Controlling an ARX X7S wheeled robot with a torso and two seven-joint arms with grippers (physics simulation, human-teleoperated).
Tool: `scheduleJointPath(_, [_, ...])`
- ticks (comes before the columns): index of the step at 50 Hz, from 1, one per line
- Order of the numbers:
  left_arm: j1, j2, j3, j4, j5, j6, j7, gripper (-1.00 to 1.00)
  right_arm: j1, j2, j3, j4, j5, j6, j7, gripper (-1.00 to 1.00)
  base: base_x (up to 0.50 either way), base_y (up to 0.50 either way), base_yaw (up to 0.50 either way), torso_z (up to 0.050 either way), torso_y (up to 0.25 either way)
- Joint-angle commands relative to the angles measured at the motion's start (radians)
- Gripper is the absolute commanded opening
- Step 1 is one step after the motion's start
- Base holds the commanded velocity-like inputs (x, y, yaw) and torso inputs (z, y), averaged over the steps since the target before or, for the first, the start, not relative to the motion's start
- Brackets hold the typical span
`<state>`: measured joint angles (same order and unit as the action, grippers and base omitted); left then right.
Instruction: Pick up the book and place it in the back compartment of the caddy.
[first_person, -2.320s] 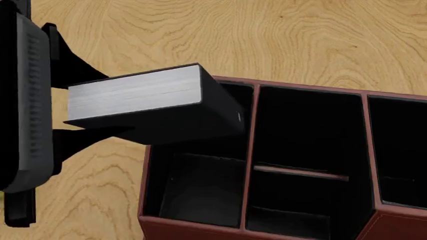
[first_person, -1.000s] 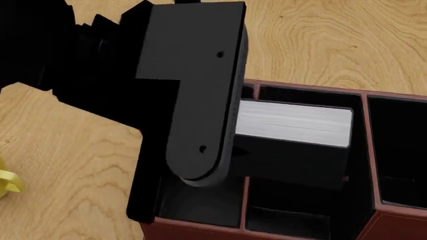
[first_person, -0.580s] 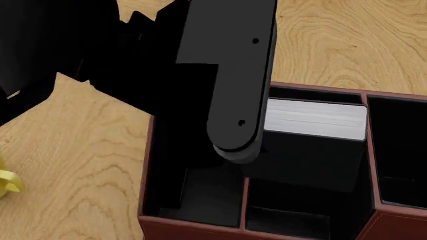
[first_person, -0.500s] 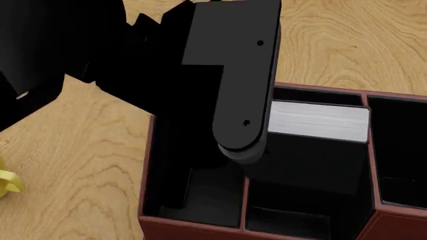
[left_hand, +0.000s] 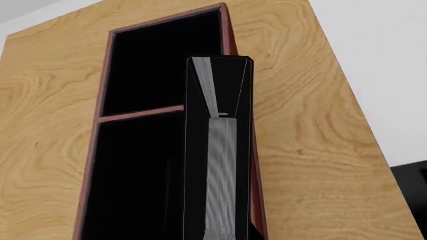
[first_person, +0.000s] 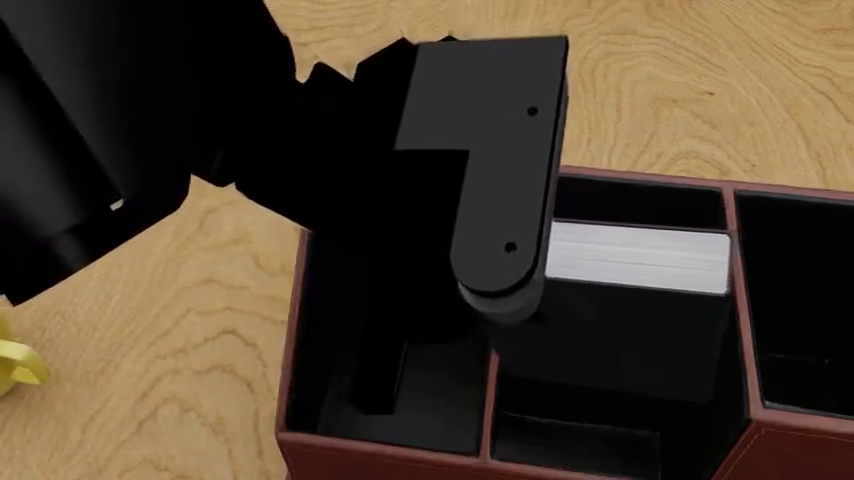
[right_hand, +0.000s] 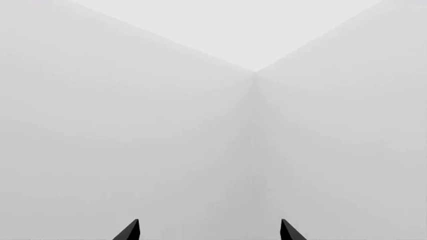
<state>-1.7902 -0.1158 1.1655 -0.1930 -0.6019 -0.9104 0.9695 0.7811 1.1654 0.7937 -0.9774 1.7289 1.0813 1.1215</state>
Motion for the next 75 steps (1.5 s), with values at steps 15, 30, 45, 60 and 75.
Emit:
scheduleJointPath(15, [0.058, 0.010, 0.003, -0.070, 0.006, 0.080, -0.019, -1.00, 0.003, -0.013, -0.027, -0.002, -0.033, 0.003, -0.009, 1.00, 0.00, 0.00, 0.00, 0.000, 0.001])
scheduleJointPath(30, [0.090, 0.008, 0.036, -0.058, 0.011, 0.084, -0.027, -1.00, -0.015, -0.027, 0.015, -0.007, -0.022, 0.023, -0.014, 1.00, 0.00, 0.00, 0.00, 0.001, 0.001])
scheduleJointPath(45, [0.113, 0.021, 0.051, -0.094, 0.017, 0.116, -0.024, -1.00, -0.034, -0.067, 0.051, -0.012, -0.058, 0.056, -0.061, 1.00, 0.00, 0.00, 0.00, 0.000, 0.001])
scheduleJointPath(60, [0.142, 0.044, 0.056, -0.139, 0.026, 0.170, -0.029, -1.00, -0.050, -0.082, 0.082, -0.014, -0.069, 0.075, -0.082, 1.00, 0.00, 0.00, 0.00, 0.000, 0.001])
scheduleJointPath(75, [0.181, 0.072, 0.071, -0.205, 0.047, 0.240, -0.043, -1.00, -0.075, -0.099, 0.137, -0.023, -0.064, 0.098, -0.101, 1.00, 0.00, 0.00, 0.00, 0.001, 0.001])
